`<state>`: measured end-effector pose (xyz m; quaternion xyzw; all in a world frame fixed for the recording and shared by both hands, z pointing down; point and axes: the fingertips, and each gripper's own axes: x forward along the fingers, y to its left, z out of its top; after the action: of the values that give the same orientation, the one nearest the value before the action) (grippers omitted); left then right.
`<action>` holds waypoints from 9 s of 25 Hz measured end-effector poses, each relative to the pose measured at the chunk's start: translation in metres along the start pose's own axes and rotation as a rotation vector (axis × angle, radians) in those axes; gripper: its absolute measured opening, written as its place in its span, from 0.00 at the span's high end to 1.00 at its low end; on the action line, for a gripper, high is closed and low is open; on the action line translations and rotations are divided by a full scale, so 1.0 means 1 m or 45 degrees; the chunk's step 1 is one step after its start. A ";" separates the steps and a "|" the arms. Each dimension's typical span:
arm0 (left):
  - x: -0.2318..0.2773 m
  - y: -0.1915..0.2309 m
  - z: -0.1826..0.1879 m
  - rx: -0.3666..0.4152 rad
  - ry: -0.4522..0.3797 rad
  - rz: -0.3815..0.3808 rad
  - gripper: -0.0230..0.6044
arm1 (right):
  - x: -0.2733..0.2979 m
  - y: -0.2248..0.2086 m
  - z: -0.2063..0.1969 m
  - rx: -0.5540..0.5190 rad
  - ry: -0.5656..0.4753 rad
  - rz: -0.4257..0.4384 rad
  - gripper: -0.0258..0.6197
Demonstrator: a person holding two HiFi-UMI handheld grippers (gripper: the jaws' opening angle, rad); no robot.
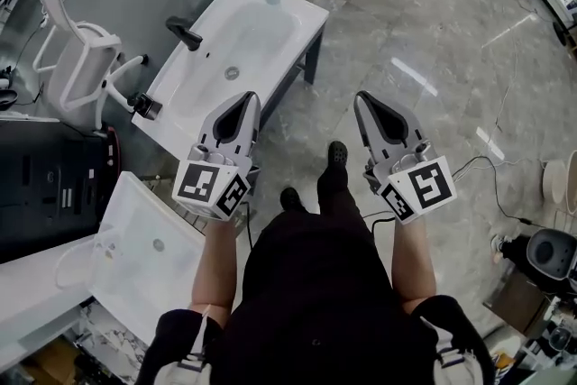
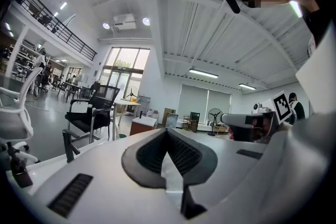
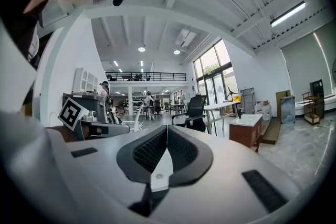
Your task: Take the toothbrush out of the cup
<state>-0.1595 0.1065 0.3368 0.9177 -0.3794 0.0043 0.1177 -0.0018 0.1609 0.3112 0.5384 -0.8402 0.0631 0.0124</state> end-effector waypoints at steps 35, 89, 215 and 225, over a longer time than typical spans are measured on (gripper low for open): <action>0.157 -0.009 0.006 0.016 0.014 0.332 0.94 | 0.096 -0.167 0.013 0.132 -0.024 0.368 0.91; 0.318 0.233 -0.050 -0.147 0.247 0.358 0.93 | 0.330 -0.205 0.004 0.034 0.187 0.332 0.91; 0.112 0.030 0.026 -0.096 -0.114 0.483 0.92 | 0.129 -0.113 0.012 0.066 -0.015 0.440 0.91; 0.110 0.024 0.020 -0.101 -0.102 0.431 0.92 | 0.122 -0.098 0.007 0.034 -0.010 0.441 0.91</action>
<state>-0.0994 0.0095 0.3335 0.8349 -0.5327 -0.0276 0.1360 0.0360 0.0095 0.3244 0.3859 -0.9196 0.0733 -0.0092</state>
